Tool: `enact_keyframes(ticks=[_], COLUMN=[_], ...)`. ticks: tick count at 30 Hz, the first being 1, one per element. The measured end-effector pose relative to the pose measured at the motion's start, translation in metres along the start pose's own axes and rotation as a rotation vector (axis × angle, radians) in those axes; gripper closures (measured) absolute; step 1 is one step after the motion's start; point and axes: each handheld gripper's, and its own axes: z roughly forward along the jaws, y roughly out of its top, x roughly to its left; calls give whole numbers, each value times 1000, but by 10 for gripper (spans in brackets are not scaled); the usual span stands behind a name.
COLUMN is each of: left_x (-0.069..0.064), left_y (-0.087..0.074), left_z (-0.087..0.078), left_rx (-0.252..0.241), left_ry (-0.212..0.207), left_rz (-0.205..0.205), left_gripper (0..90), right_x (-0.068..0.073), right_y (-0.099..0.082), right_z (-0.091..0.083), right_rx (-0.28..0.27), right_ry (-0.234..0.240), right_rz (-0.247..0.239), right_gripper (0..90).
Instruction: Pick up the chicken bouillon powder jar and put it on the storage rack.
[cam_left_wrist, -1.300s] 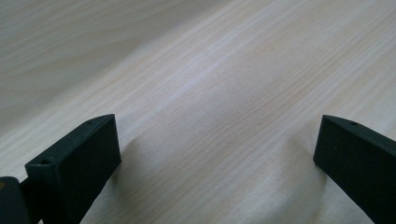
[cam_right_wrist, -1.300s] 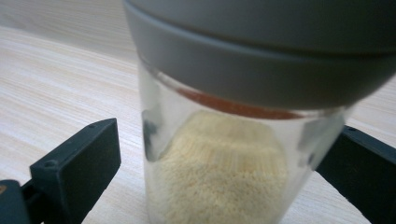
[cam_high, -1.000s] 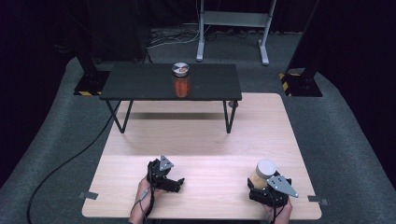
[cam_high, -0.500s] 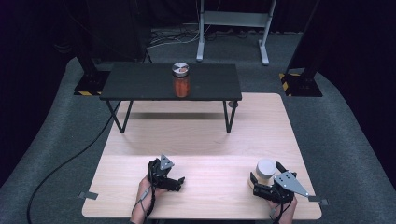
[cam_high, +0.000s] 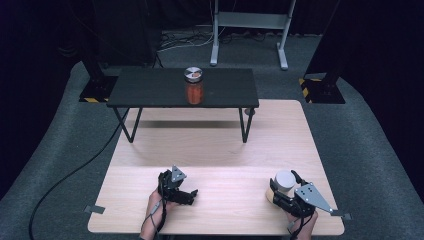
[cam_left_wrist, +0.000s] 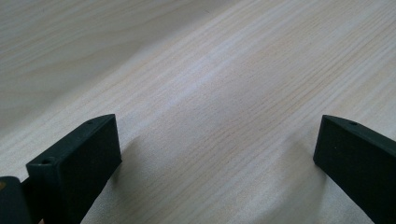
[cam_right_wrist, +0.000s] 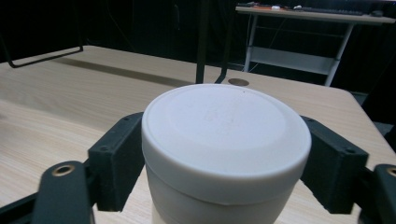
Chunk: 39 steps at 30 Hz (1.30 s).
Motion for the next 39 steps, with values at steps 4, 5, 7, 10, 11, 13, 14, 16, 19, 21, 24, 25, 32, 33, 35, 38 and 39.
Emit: enact_keyframes(ticks=[4, 5, 7, 10, 11, 13, 14, 16, 19, 21, 24, 25, 32, 33, 35, 38, 39], left_x=[0, 0, -1, -1, -1, -1, -1, 0, 0, 0, 0, 0, 0, 0, 0, 0, 0], left_y=[0, 0, 0, 0, 0, 0, 0, 0, 0, 0, 0, 0, 0, 0, 0, 0, 0], left_z=[0, 0, 0, 0, 0, 0, 0, 0, 0, 0, 0, 0, 0, 0, 0, 0, 0], left_rx=[-1, -1, -1, -1, -1, -2, -1, 0, -1, -1, -1, -1, -1, -1, -1, -1, -2], left_ry=[2, 2, 2, 2, 2, 2, 2, 2, 2, 2, 1, 1, 1, 1, 1, 1, 1], left_rz=[-1, -1, -1, -1, -1, -3, -2, -1, -1, -1, 0, -1, -1, -1, -1, -1, -1], left_gripper=[2, 2, 2, 3, 3, 3, 3, 3, 3, 3, 4, 4, 4, 4, 4, 4, 4], right_x=[-4, -4, -3, -2, -1, -1, 0, 0, 2, 3, 1, 0, 0, 0, -1, -1, -1], right_y=[-2, -2, -2, -1, -1, -1, -1, -1, 2, 5, 9, 10, 24, 26, 30, 36, 38], right_z=[-1, -1, -2, -2, -2, -3, -3, -3, -3, -3, -3, -4, -8, -8, -8, -8, -8], right_rx=[-6, -8, -7, -5, -4, -6, -7, -5, 2, 13, 12, 11, 7, 8, 3, -2, -3], right_ry=[16, 18, 14, 9, 6, 5, 5, 4, 2, 3, 11, 15, 20, 22, 26, 31, 30], right_rz=[18, 14, 9, 9, 6, 7, 5, 3, -7, -18, -13, -11, -28, -27, -29, -38, -40], right_gripper=[294, 304, 315, 317, 318, 320, 320, 321, 322, 323, 322, 322, 322, 322, 322, 322, 322])
